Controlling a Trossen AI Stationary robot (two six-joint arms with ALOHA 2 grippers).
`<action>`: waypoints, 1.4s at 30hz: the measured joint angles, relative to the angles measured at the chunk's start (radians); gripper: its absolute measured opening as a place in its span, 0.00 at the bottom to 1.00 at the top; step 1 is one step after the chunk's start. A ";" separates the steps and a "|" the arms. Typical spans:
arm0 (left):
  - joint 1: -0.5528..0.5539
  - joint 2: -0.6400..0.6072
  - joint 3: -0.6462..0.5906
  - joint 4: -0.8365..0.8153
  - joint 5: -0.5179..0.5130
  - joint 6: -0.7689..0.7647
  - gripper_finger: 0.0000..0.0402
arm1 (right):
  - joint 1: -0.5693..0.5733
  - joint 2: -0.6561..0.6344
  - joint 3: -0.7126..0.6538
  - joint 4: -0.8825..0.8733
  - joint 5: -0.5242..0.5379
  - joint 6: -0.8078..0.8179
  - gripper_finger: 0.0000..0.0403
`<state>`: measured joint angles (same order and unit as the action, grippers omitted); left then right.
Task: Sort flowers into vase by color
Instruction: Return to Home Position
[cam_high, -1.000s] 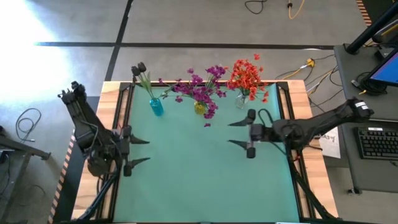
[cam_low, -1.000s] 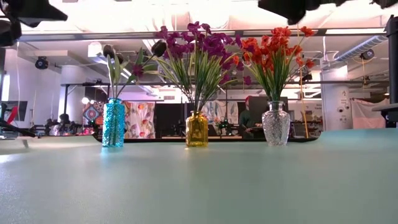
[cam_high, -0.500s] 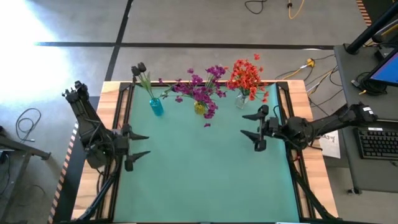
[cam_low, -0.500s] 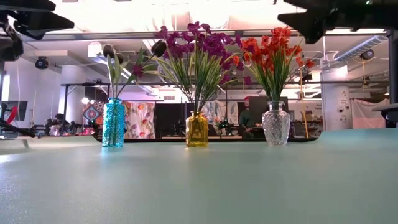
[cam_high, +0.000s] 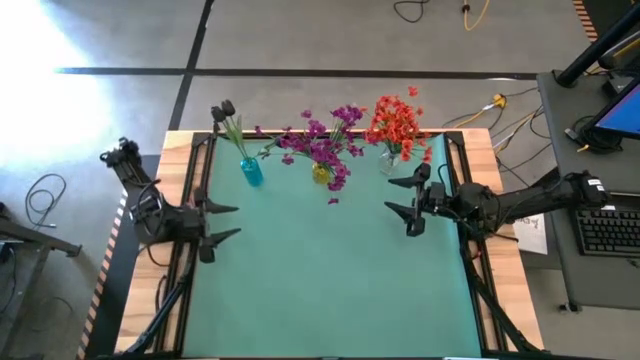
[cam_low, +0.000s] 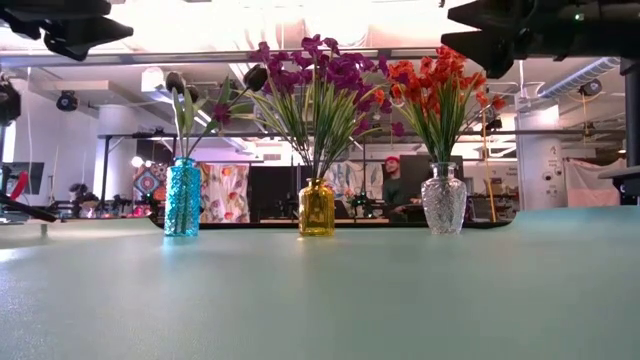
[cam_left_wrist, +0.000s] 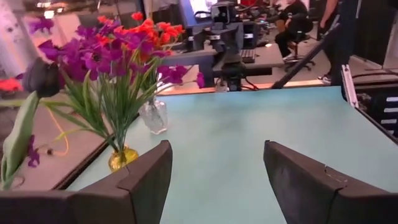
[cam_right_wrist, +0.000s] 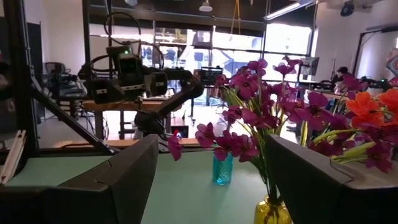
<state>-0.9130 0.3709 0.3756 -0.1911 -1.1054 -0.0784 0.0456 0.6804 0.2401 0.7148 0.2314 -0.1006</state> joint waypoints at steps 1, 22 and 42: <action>0.009 -0.012 -0.012 0.016 0.015 0.027 0.59 | -0.001 0.000 0.000 -0.001 0.000 -0.003 0.71; 0.056 -0.329 -0.207 0.304 0.097 0.277 0.44 | -0.033 -0.320 -0.227 -0.022 0.008 0.111 0.71; 0.283 -0.370 -0.305 0.469 0.193 0.373 0.42 | -0.033 -0.400 -0.229 -0.030 0.006 0.059 0.71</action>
<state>-0.6296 0.0011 0.0706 0.2779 -0.9121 0.2942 0.0124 0.2806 0.0116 0.6849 0.2371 -0.0416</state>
